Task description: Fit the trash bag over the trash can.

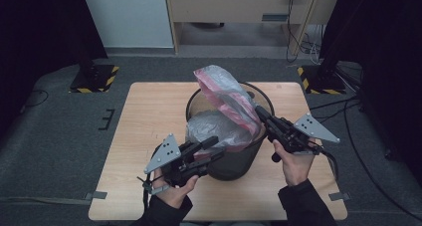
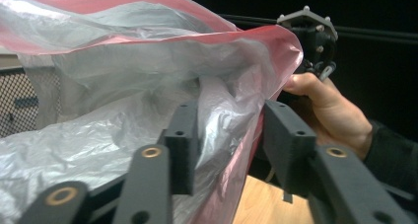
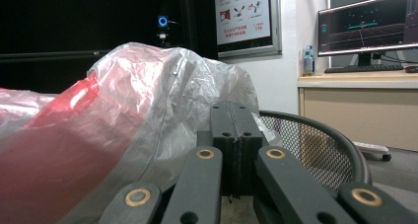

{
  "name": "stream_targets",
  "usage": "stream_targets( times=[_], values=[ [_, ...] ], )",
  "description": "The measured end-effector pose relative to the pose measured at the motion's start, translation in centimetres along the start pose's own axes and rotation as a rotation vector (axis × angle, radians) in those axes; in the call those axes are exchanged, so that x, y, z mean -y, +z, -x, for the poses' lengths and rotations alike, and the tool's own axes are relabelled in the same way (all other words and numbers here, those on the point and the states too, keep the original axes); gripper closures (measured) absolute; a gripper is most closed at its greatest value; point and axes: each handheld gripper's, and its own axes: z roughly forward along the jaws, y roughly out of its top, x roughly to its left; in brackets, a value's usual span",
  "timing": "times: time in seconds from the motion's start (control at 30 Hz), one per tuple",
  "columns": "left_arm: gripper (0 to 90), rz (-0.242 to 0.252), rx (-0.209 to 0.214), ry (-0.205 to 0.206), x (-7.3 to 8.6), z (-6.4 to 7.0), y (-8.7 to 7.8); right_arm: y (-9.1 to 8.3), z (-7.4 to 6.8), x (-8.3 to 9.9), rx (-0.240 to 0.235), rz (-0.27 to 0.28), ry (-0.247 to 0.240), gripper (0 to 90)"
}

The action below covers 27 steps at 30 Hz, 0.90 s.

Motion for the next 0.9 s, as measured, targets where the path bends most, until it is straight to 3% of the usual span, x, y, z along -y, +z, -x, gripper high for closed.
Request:
stream_targets(
  times=[0.33,0.67,0.9],
  values=[
    [84.2,-0.045,0.026,0.010,0.1,0.2,0.0,-0.1,0.1,0.1,-0.019,-0.008,0.004,90.0],
    [90.0,-0.048,0.016,0.030,0.0,0.2,-0.3,-0.2,0.1,0.2,-0.031,-0.007,0.006,90.0],
    [90.0,-0.014,-0.039,0.010,-0.4,-0.5,-1.0,-0.5,0.3,0.3,-0.042,0.000,0.011,90.0]
  ],
)
